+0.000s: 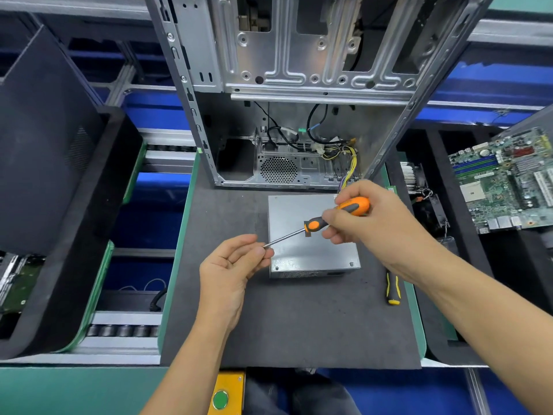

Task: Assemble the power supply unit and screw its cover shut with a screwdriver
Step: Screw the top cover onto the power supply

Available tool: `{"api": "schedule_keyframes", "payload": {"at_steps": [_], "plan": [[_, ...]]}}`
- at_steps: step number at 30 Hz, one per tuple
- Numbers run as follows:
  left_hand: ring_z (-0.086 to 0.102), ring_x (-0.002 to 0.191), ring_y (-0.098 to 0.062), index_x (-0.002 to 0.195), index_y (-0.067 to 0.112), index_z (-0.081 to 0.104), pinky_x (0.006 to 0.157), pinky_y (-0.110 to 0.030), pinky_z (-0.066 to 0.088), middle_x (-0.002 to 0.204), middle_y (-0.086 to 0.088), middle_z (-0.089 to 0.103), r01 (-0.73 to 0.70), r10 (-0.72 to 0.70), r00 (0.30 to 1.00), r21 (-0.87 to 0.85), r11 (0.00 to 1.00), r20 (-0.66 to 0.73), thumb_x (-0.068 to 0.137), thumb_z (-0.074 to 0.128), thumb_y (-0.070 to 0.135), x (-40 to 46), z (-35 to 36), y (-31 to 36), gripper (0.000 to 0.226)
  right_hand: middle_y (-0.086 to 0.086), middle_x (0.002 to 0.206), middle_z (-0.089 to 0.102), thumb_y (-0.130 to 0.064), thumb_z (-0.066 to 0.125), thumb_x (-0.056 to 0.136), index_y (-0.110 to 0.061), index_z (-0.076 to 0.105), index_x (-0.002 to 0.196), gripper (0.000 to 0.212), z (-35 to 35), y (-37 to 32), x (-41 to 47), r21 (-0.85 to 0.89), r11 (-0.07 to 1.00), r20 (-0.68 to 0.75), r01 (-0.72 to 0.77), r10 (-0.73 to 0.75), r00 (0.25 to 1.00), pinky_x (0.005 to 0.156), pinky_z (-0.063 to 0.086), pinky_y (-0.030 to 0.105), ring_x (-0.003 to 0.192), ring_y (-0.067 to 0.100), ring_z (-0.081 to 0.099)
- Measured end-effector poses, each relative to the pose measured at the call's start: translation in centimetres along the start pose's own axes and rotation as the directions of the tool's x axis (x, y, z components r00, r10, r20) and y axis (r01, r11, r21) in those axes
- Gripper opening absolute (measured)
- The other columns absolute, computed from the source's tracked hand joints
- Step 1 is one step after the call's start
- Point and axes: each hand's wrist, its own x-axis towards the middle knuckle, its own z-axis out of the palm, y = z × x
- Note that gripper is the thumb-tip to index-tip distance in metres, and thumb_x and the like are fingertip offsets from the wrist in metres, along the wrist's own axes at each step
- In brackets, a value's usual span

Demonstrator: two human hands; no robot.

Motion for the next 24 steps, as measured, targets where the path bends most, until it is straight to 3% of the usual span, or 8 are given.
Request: {"api": "schedule_keyframes", "payload": {"at_steps": [3,7,11,15,20,24], "plan": [[0.075,0.085,-0.023,0.095,0.023,0.079,0.077,-0.023,0.057,0.088,-0.013,0.077,-0.056,0.056,0.998,0.117,0.992,-0.001,0.069,0.081,0.017,-0.2,0.2,-0.2,0.026,0.013,0.075,0.071,-0.005,0.074,0.086,-0.006,0.060,0.100,0.019,0.5,0.5,0.0,0.179,0.984,-0.059,0.017,-0.007,0.998,0.065,0.057,0.028,0.071,0.026,0.072],[0.073,0.087,-0.011,0.095,0.029,0.079,0.080,-0.015,0.053,0.089,-0.006,0.078,-0.133,0.137,0.991,0.232,0.964,-0.002,0.077,0.081,0.009,-0.6,-0.2,-0.7,0.027,0.021,0.087,0.073,-0.011,0.070,0.090,-0.004,0.059,0.102,0.018,1.0,1.3,-0.1,0.183,0.983,-0.053,0.012,-0.002,0.999,0.068,0.057,0.029,0.075,0.027,0.072],[0.072,0.092,-0.012,0.100,0.036,0.077,0.082,-0.017,0.052,0.094,0.000,0.078,-0.188,0.171,0.982,0.346,0.919,0.081,0.074,0.082,0.021,-0.9,-0.6,-1.0,0.030,0.014,0.080,0.074,-0.011,0.065,0.095,-0.005,0.057,0.098,0.010,1.3,1.6,0.1,0.053,0.997,-0.085,0.057,-0.052,0.995,0.062,0.056,0.026,0.070,0.024,0.071],[0.067,0.103,-0.013,0.110,0.046,0.070,0.082,-0.020,0.049,0.106,0.011,0.075,-0.277,0.230,0.961,0.536,0.797,0.153,0.075,0.087,0.016,-1.0,-1.3,-1.5,0.049,0.010,0.075,0.073,-0.012,0.066,0.092,-0.011,0.056,0.094,0.010,1.6,1.6,0.1,-0.108,0.985,-0.103,0.135,-0.146,0.984,0.059,0.054,0.024,0.063,0.021,0.071],[0.066,0.103,-0.010,0.117,0.039,0.068,0.083,-0.013,0.045,0.108,0.013,0.072,-0.417,0.307,0.909,0.647,0.638,0.283,0.075,0.084,0.019,-1.3,-1.5,-2.0,0.049,0.002,0.070,0.069,-0.014,0.067,0.090,-0.020,0.056,0.090,0.013,2.1,1.6,-0.3,-0.291,0.932,-0.050,0.215,-0.239,0.970,0.059,0.055,0.022,0.062,0.013,0.070],[0.067,0.101,-0.007,0.116,0.033,0.069,0.086,-0.009,0.044,0.106,0.015,0.072,-0.466,0.348,0.883,0.680,0.566,0.315,0.077,0.084,0.005,-1.2,-1.5,-2.6,0.050,-0.001,0.070,0.068,-0.014,0.068,0.090,-0.022,0.055,0.088,0.015,2.4,1.7,-0.7,-0.336,0.912,-0.023,0.236,-0.258,0.966,0.059,0.056,0.023,0.063,0.009,0.070]]}}
